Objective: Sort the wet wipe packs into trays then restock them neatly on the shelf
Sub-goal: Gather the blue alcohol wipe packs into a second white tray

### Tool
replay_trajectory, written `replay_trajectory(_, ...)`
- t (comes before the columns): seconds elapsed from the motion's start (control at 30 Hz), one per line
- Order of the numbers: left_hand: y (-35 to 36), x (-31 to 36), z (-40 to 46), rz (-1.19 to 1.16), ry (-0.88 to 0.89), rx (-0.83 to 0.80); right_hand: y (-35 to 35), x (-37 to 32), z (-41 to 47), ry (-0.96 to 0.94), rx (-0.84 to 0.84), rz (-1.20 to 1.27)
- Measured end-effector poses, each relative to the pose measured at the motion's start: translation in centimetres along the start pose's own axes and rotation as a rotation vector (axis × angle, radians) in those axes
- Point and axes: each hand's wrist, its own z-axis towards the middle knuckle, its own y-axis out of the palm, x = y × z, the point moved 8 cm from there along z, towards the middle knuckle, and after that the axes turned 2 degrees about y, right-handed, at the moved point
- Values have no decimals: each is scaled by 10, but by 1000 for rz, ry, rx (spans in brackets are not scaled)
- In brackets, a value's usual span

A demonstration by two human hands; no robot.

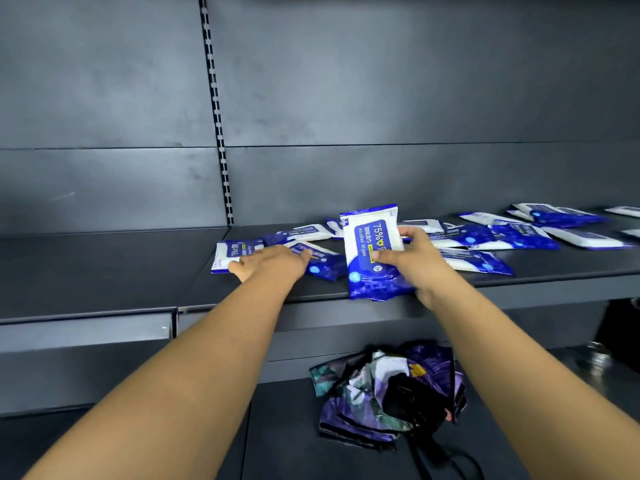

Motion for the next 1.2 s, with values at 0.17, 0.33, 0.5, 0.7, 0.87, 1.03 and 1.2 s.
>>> replay_trajectory(0.17, 5, 4, -6, -127, -106, -10, -19, 13, -38, 9, -70, 220)
replay_trajectory(0.33, 6, 20, -32, -322, -29, -11, -46, 26, -60, -11, -78, 248)
replay_trajectory(0.5, -10, 35, -112, -653, 126, 292, -87, 41, -77, -32, -139, 280)
replay_trajectory(0.7, 41, 32, -235, -1408, 33, 150, -145, 70, -122, 116, -239, 337)
replay_trajectory(0.87, 109, 37, -323, -1607, -114, -77, -201, 110, -175, 260, -233, 366)
replay_trajectory(1.03, 184, 53, -387, -1669, -226, -280, -261, 155, -235, 344, -182, 323)
replay_trajectory(1.2, 247, 80, -446, -1667, -327, -412, -337, 196, -287, 441, -143, 213)
